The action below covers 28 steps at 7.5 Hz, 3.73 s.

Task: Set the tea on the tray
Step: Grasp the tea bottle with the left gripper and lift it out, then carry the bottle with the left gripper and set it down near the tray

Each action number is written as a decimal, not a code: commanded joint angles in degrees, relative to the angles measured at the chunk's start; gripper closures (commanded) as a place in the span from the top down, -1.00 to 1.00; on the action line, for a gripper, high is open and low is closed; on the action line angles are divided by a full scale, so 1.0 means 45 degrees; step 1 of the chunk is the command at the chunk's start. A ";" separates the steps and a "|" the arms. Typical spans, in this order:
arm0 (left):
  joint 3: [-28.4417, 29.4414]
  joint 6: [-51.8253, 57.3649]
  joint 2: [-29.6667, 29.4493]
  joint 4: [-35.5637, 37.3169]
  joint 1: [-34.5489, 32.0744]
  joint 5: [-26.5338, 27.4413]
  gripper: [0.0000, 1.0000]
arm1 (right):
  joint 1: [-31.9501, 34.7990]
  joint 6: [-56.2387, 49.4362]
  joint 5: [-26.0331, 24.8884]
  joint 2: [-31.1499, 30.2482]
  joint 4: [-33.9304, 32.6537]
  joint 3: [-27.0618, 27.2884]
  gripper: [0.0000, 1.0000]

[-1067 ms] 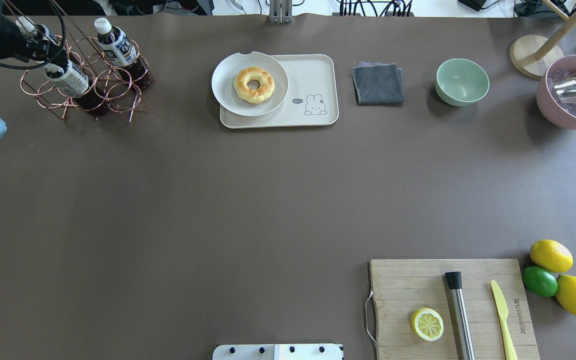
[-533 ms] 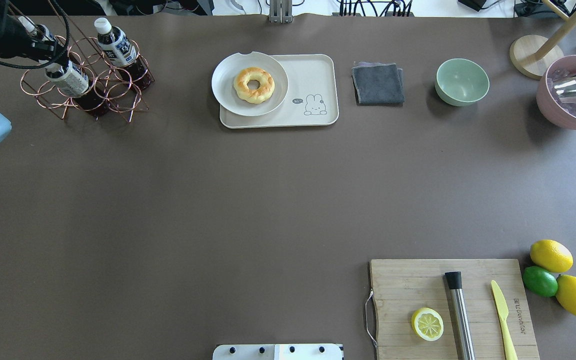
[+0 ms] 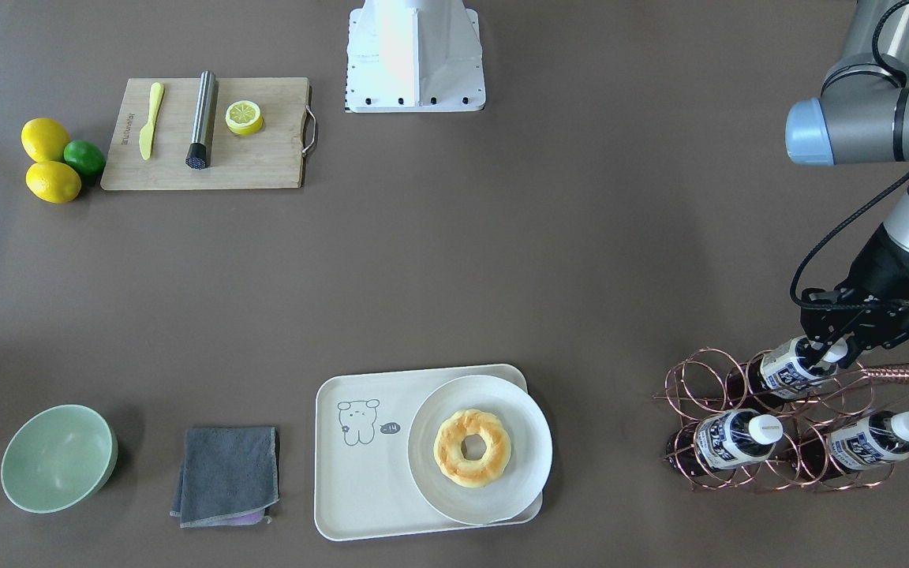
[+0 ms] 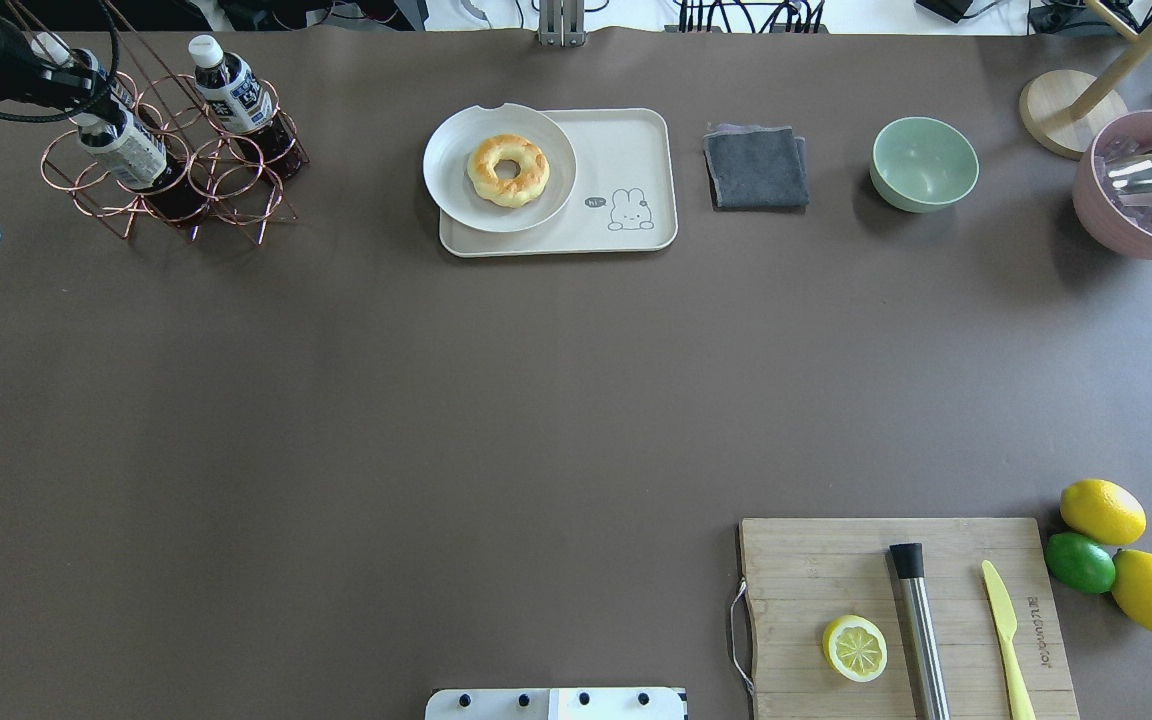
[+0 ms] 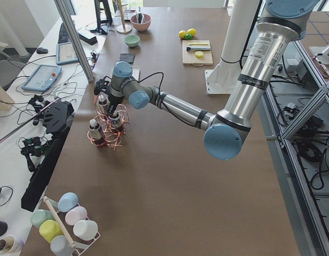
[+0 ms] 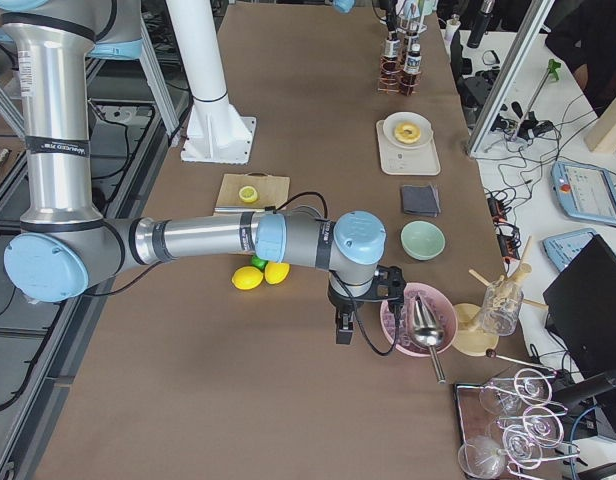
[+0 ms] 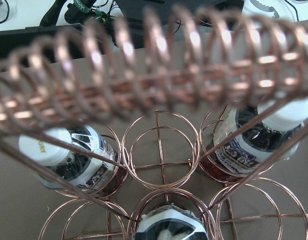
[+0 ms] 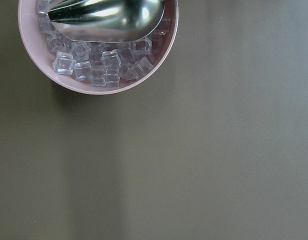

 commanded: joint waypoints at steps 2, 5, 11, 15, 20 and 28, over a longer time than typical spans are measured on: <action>-0.0452 -0.0005 -0.0385 0.0585 -0.1364 -0.1520 -1.00 | 0.0000 0.0000 0.0000 0.0047 0.0000 0.0010 1.00; -0.3028 0.0073 -0.0678 0.4076 -0.2066 -0.1364 -1.00 | 0.0000 -0.0039 0.0019 0.0008 0.0000 -0.0030 1.00; -0.9415 -0.4049 -0.1317 1.0347 0.2698 0.2649 -1.00 | 0.0000 -0.0097 0.0137 -0.0187 0.0000 -0.0029 1.00; -0.8236 -0.8103 -0.5261 1.2502 0.7239 0.5391 -1.00 | 0.0000 -0.0039 0.0117 -0.0110 0.0000 -0.0010 1.00; -0.3958 -0.9010 -0.8217 1.1630 0.8730 0.6546 -1.00 | 0.0000 0.0000 0.0274 0.0008 0.0000 0.0010 1.00; -0.2136 -0.8521 -0.7769 0.9553 0.9121 0.6546 -1.00 | 0.0000 0.0000 0.0293 -0.0148 -0.0020 -0.0107 1.00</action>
